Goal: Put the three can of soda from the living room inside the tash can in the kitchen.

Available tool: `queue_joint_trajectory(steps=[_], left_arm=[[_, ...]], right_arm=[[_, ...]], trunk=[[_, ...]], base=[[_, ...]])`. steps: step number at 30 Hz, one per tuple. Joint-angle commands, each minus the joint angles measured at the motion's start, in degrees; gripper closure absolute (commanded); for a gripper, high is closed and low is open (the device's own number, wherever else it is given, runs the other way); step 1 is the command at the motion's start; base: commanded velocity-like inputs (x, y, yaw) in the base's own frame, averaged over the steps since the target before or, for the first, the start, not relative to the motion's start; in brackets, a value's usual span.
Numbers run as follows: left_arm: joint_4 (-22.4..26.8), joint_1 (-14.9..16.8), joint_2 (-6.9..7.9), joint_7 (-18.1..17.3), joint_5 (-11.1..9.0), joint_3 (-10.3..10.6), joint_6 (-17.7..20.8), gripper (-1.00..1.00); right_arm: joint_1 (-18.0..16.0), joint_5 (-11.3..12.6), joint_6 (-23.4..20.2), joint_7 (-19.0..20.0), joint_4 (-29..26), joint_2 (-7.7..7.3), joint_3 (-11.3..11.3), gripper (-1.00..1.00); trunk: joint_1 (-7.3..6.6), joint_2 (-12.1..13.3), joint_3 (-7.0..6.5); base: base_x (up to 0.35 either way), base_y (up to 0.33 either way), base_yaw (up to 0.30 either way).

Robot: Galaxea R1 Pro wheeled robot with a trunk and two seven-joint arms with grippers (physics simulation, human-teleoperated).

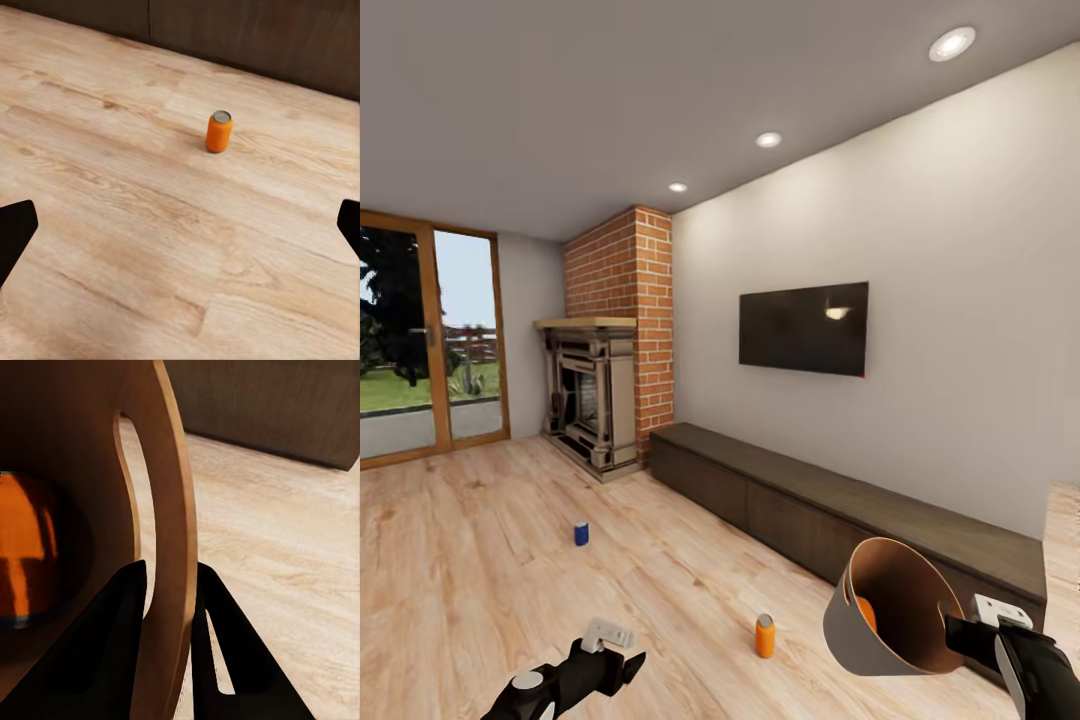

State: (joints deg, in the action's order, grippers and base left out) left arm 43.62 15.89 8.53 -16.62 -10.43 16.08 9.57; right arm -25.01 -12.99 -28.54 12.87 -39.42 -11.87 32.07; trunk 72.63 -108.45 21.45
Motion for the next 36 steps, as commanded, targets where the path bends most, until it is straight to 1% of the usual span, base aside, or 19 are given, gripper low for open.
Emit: queue_joint_trajectory(steps=[1,3,8,12,20,25,29,36], left_arm=[[0.0,0.0,-0.03,0.0,0.0,0.1,0.0,-1.0],[-0.3,0.0,-0.06,-0.1,0.1,0.2,0.0,-1.0],[-2.2,0.0,-0.89,-0.1,0.2,0.5,-0.1,-1.0],[-2.6,0.0,-1.25,-0.2,0.4,0.6,-0.1,-1.0],[-3.2,0.0,-2.17,-0.2,0.5,0.7,0.1,-1.0],[-4.5,0.0,-3.22,-0.1,0.7,1.0,0.0,-1.0],[-4.8,0.0,-3.57,-0.1,0.7,1.0,0.0,-1.0],[-4.9,0.0,-3.6,-0.1,0.7,1.0,-0.1,-1.0]], right_arm=[[0.0,0.9,-0.1,0.4,0.0,0.0,0.1,1.0],[0.0,0.9,-0.1,0.4,0.0,0.0,0.1,1.0],[0.0,0.9,0.0,0.4,0.0,0.04,0.1,1.0],[0.0,0.9,0.0,0.4,0.0,0.02,0.1,1.0],[0.0,0.9,0.0,0.4,0.0,0.09,0.1,1.0],[0.0,0.9,0.0,0.3,0.0,0.09,0.1,1.0],[0.0,0.9,0.0,0.3,0.0,0.09,0.1,1.0],[0.0,0.9,0.1,0.3,0.0,0.12,0.1,1.0]], trunk=[[0.0,0.0,0.06],[0.0,0.0,0.2],[0.0,0.0,0.54],[0.0,0.0,0.81],[0.0,0.0,1.35],[0.0,0.0,1.69],[0.0,0.0,1.96],[0.0,0.0,2.32]], base=[[0.251,0.243,-0.166],[0.254,0.242,-0.167],[0.268,0.223,-0.168],[0.297,0.138,-0.168],[0.321,0.059,-0.168],[0.317,0.042,-0.168],[0.288,0.009,-0.168],[0.201,0.002,-0.092]])
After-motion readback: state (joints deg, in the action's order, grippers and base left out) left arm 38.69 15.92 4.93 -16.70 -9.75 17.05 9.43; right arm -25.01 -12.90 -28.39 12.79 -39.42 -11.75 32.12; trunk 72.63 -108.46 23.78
